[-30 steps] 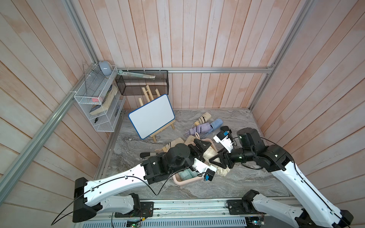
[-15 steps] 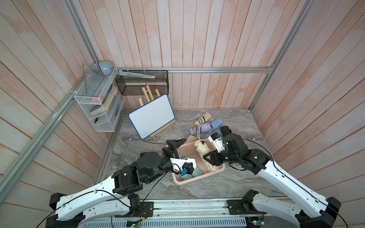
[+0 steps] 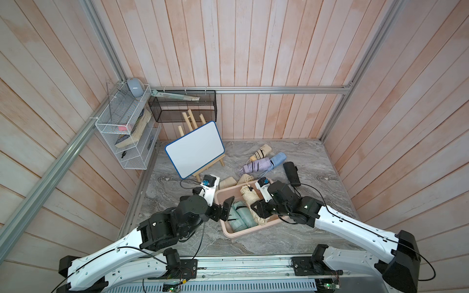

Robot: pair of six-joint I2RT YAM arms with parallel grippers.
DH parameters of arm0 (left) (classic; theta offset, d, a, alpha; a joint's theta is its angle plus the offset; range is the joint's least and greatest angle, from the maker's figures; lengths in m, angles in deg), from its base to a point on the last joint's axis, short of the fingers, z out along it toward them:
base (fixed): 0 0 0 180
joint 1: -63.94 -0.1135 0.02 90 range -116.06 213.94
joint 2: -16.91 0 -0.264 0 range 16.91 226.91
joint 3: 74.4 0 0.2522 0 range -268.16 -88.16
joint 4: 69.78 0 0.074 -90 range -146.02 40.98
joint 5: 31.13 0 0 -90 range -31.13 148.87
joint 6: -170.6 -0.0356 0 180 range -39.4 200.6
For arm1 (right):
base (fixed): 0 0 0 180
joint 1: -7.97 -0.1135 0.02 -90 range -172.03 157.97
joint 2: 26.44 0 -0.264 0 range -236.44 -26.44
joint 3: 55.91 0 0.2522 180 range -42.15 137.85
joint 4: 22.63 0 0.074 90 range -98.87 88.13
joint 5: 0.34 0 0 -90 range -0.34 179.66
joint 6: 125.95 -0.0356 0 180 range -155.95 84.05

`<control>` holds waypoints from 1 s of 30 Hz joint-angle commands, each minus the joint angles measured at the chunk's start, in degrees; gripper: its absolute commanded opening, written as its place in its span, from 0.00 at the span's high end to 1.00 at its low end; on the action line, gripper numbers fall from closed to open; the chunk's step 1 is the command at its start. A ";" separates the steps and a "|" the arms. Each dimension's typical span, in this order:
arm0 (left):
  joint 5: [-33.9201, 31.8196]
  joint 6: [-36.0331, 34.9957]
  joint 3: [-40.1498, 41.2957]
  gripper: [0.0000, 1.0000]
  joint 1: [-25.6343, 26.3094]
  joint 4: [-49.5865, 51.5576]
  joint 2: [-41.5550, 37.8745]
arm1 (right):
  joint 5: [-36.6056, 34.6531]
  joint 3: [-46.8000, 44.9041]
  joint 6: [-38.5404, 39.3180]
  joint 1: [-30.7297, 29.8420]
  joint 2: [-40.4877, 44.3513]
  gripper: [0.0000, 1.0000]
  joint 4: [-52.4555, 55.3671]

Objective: Put the umbrella into the storage box
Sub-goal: Place the umbrella in the storage box.

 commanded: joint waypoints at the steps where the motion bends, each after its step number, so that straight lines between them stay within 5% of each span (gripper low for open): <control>1: 0.65 21.20 2.73 0.00 -2.70 3.82 -4.61 | -3.68 -0.47 -0.99 -0.40 -0.42 0.62 -5.03; 5: 4.56 30.51 6.47 0.00 -4.40 3.82 -6.65 | -6.24 -1.51 -1.90 -1.14 -2.01 0.63 -5.80; 10: 6.52 31.90 5.48 0.00 -6.94 6.99 -3.69 | -11.04 -1.97 -3.76 -2.85 -4.68 0.62 -5.93; 20: 26.11 29.35 4.65 0.02 -21.87 8.12 6.75 | -18.65 -3.70 -6.66 -4.68 -8.49 0.63 -6.64; 30: 32.48 29.63 5.20 0.10 -23.83 5.43 11.74 | -18.26 -4.02 -5.94 -5.03 -14.03 0.62 -9.24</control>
